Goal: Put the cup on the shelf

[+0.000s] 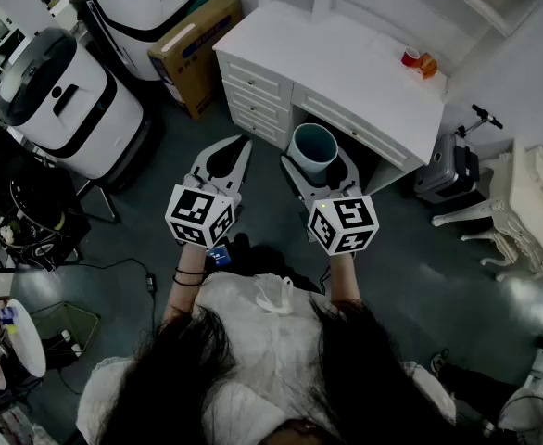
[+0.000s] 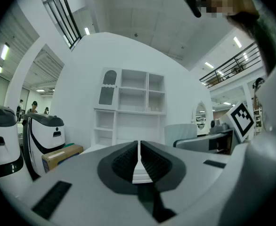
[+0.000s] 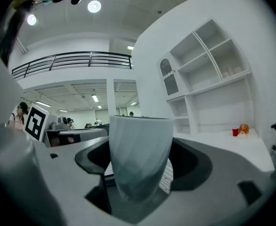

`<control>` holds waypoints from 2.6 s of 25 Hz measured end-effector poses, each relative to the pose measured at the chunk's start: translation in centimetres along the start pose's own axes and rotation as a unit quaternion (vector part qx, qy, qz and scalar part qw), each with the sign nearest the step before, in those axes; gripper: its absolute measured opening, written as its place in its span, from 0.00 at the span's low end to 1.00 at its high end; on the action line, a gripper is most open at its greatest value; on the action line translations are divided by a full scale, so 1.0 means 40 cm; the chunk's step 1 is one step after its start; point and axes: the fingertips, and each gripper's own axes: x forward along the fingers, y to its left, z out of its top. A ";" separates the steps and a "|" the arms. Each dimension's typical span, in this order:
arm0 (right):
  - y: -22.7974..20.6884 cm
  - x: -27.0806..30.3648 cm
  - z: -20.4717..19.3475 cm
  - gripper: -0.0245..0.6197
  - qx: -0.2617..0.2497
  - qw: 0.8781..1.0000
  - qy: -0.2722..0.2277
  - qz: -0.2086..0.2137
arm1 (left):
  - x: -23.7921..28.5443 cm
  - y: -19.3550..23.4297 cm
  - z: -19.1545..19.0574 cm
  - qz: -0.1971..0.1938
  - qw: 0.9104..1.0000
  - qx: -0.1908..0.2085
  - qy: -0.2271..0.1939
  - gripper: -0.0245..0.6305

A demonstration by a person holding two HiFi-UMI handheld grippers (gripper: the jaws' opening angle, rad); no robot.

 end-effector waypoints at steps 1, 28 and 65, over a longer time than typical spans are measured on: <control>-0.002 -0.004 -0.005 0.60 0.001 1.000 0.002 -0.002 | -0.001 -0.006 -0.006 -0.001 1.000 0.003 0.003 0.07; 0.083 0.264 -0.038 0.60 -0.003 1.000 0.023 -0.009 | 0.040 0.259 -0.021 -0.028 1.000 -0.009 0.011 0.07; -0.267 0.762 0.004 0.60 -0.011 0.999 0.053 0.006 | 0.543 0.521 -0.018 -0.043 0.999 -0.013 0.024 0.07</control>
